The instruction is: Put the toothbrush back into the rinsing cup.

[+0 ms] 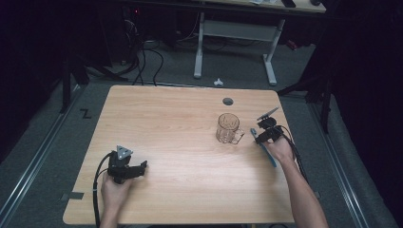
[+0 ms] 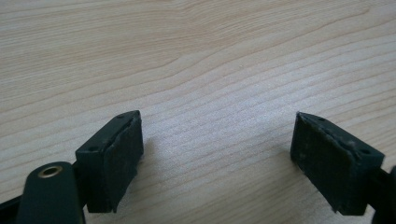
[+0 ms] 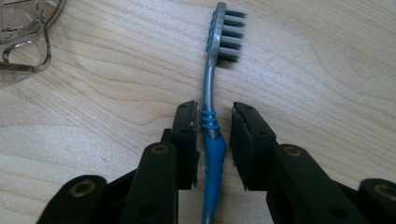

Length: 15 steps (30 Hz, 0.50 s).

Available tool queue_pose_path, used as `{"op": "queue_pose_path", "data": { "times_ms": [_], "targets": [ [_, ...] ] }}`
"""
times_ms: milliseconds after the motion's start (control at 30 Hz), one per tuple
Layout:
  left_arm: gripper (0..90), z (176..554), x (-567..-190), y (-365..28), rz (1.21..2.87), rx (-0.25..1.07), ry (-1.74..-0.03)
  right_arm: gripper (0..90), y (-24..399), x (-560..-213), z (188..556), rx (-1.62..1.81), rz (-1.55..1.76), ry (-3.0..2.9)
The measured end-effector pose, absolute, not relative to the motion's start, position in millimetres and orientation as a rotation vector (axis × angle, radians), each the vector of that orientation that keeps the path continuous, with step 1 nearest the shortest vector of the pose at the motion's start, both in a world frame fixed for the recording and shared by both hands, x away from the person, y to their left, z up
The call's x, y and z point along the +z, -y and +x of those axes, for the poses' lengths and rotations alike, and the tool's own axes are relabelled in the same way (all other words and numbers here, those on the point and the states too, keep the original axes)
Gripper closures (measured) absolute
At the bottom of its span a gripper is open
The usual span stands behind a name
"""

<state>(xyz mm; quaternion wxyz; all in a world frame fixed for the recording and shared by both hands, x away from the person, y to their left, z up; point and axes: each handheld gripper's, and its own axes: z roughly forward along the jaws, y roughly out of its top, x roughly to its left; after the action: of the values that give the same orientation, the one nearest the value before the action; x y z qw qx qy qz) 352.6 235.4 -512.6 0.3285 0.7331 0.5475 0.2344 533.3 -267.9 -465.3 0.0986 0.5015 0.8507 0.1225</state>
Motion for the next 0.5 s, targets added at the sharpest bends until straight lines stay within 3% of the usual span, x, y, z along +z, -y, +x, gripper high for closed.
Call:
{"op": "queue_pose_path", "data": {
  "times_ms": [500],
  "targets": [
    [17.6, 352.7, -512.6, -235.4, 1.919, 0.613, -1.433, 80.5, 268.9, -464.6, 536.2, 0.357, 1.489, -2.544]
  ]
}}
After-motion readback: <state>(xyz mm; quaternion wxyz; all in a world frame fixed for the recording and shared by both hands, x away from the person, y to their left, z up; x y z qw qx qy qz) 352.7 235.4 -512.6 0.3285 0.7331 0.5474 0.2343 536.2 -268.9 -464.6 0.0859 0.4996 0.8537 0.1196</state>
